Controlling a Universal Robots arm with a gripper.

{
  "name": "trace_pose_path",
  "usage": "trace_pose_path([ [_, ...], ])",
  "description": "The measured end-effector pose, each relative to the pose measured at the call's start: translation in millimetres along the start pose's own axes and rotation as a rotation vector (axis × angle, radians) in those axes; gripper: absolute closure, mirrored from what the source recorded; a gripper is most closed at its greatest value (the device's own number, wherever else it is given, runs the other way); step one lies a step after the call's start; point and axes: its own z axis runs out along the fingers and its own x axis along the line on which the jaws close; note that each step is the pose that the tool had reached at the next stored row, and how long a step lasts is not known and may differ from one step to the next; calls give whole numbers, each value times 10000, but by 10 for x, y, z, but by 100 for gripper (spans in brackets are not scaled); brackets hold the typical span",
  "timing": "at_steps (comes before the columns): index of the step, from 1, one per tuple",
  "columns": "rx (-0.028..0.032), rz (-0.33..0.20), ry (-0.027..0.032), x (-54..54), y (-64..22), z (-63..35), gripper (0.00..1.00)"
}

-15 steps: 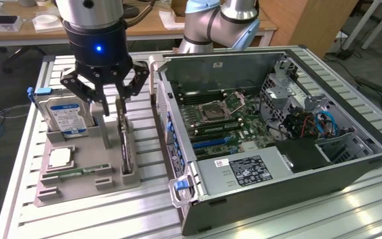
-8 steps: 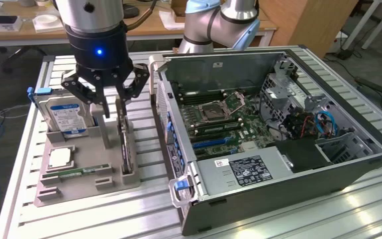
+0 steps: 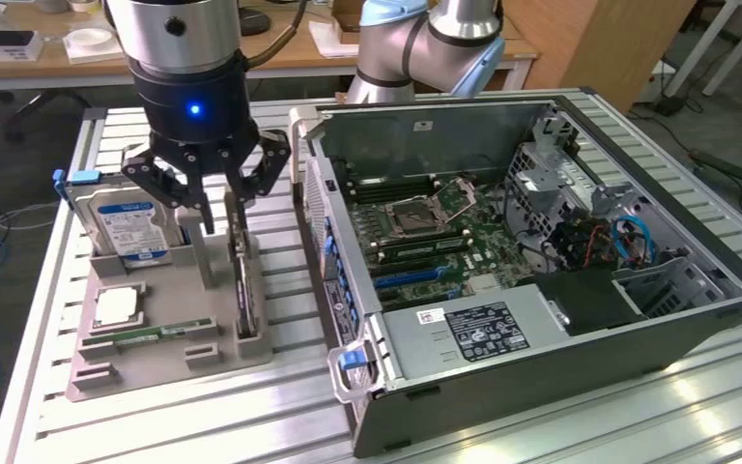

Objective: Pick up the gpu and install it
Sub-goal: 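Pick up the gpu and move the gpu toward the slot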

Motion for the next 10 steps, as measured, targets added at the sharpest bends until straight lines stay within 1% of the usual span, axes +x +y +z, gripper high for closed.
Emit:
trace_pose_path([
  [10, 1, 0, 1, 2, -13, 91, 63],
])
